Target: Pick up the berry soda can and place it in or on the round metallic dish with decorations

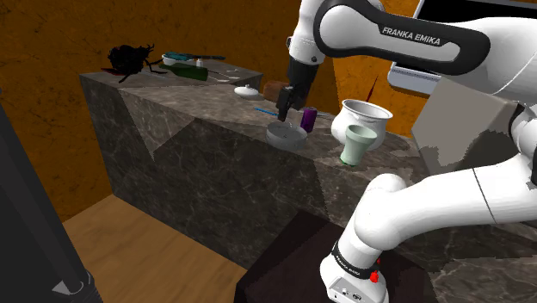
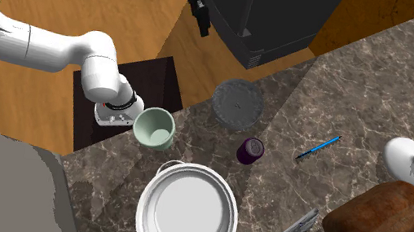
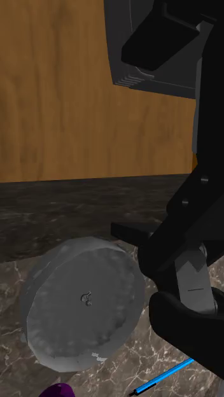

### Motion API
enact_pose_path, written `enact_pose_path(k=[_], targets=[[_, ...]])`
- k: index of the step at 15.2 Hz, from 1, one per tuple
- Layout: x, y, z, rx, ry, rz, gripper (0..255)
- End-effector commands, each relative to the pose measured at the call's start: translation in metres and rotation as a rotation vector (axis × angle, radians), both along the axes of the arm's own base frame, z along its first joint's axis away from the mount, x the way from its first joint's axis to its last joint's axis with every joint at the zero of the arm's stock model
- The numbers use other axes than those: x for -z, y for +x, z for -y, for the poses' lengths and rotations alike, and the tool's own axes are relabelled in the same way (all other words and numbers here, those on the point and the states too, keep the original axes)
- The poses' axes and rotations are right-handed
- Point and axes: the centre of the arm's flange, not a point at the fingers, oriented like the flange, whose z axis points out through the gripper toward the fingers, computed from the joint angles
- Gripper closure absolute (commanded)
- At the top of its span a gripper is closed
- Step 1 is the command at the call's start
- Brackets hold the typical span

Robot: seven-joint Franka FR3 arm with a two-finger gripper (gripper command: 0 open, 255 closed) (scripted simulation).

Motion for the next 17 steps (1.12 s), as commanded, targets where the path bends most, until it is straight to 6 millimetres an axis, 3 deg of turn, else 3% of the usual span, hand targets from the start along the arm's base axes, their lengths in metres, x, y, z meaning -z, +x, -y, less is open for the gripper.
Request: enact_pose_path(k=[1,17], targets=[[0.000,0.000,0.000,0.000,0.000,0.000,0],[0.033,0.047,0.214,-0.010,0.059,-0.063,0]])
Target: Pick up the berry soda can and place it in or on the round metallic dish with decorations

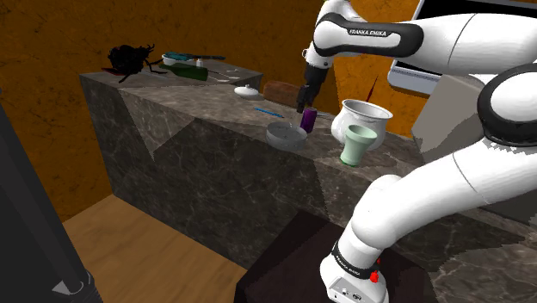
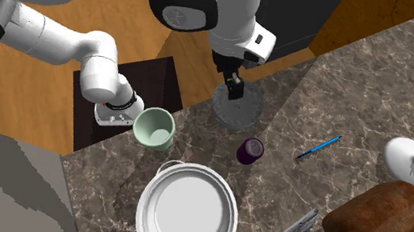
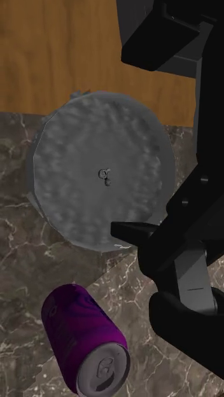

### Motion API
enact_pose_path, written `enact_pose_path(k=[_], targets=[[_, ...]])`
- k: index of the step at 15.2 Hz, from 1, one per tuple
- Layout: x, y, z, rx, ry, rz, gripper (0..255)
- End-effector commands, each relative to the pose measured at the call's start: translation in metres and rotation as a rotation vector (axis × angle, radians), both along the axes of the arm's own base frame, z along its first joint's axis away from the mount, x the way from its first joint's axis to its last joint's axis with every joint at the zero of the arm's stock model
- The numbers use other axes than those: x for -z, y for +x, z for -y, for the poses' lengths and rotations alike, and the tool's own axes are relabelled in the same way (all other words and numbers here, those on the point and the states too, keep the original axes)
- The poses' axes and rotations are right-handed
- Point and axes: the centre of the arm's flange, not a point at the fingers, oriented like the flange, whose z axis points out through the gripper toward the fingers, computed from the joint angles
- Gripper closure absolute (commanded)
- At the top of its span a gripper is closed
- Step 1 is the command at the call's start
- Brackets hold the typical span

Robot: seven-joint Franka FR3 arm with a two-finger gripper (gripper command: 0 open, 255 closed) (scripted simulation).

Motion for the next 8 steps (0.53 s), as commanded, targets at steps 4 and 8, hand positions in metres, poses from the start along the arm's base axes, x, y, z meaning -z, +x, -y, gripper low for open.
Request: enact_pose_path(k=[4,8], targets=[[0.012,0.014,0.070,-0.004,0.018,-0.020,0],[0.023,0.026,0.123,-0.006,0.033,-0.036,0]])
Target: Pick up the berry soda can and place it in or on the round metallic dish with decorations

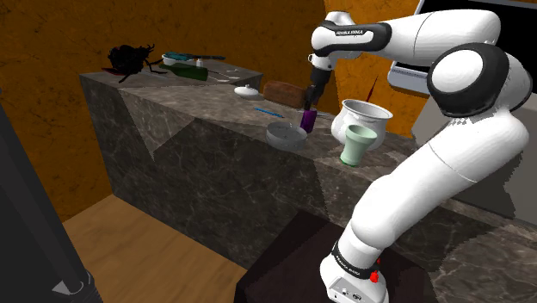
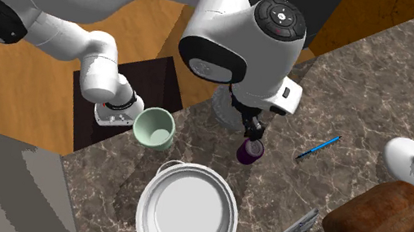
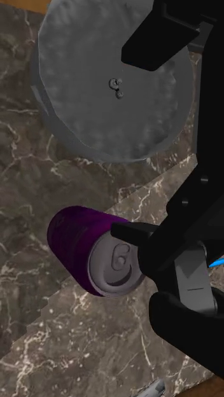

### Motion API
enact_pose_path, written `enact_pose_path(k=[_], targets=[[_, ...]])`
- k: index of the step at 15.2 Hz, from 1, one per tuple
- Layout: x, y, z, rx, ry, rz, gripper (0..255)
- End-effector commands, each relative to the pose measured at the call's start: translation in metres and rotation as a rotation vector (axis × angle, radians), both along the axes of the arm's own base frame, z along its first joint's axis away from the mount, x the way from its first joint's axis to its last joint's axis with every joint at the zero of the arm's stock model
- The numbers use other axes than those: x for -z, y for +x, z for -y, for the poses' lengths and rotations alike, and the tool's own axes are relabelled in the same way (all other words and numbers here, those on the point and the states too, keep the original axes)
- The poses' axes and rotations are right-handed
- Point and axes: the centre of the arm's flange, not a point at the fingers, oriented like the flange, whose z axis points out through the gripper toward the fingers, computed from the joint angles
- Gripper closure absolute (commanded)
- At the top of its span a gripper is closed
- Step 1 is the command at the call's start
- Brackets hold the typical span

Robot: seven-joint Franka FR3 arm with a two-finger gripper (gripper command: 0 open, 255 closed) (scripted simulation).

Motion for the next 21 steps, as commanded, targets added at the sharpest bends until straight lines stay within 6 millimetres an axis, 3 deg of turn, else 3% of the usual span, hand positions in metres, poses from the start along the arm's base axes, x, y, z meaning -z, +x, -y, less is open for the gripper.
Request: enact_pose_path(k=[1,5,13,21], targets=[[0.007,0.006,0.028,-0.003,0.006,-0.008,0],[0.019,0.017,0.079,-0.005,0.021,-0.023,0],[0.059,0.018,0.080,-0.005,0.021,-0.023,0],[0.059,0.018,0.080,-0.005,0.021,-0.023,0]])
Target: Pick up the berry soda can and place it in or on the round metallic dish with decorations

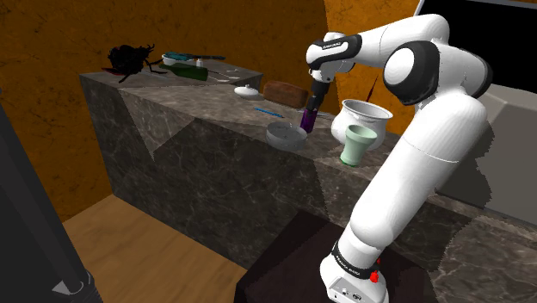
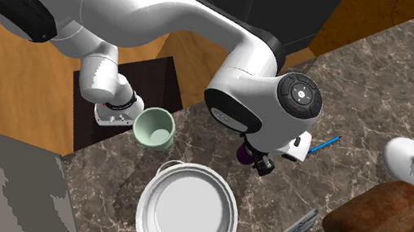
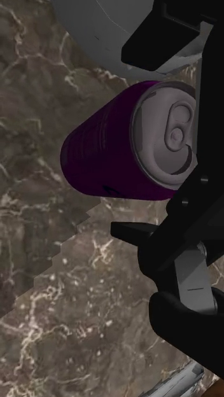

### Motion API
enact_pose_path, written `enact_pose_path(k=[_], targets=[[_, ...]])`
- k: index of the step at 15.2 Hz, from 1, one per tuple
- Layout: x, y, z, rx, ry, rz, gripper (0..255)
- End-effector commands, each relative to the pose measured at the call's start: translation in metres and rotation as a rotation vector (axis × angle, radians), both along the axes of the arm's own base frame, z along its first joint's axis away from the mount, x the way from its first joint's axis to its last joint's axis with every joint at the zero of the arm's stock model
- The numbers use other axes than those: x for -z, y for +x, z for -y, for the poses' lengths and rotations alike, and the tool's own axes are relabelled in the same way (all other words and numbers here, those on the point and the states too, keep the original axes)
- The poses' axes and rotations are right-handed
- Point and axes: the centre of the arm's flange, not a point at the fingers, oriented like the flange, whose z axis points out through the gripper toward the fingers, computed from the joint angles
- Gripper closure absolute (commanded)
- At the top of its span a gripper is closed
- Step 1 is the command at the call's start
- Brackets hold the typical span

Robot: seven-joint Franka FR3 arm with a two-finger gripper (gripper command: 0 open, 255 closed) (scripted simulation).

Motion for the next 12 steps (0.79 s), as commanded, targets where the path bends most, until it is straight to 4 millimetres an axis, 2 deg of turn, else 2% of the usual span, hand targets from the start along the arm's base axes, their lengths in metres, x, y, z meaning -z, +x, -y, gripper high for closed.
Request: enact_pose_path(k=[1,10,12], targets=[[0.000,0.000,0.000,0.000,0.000,0.000,255],[0.000,0.000,0.000,0.000,0.000,0.000,255],[-0.010,0.000,0.000,0.000,0.000,0.000,255]])
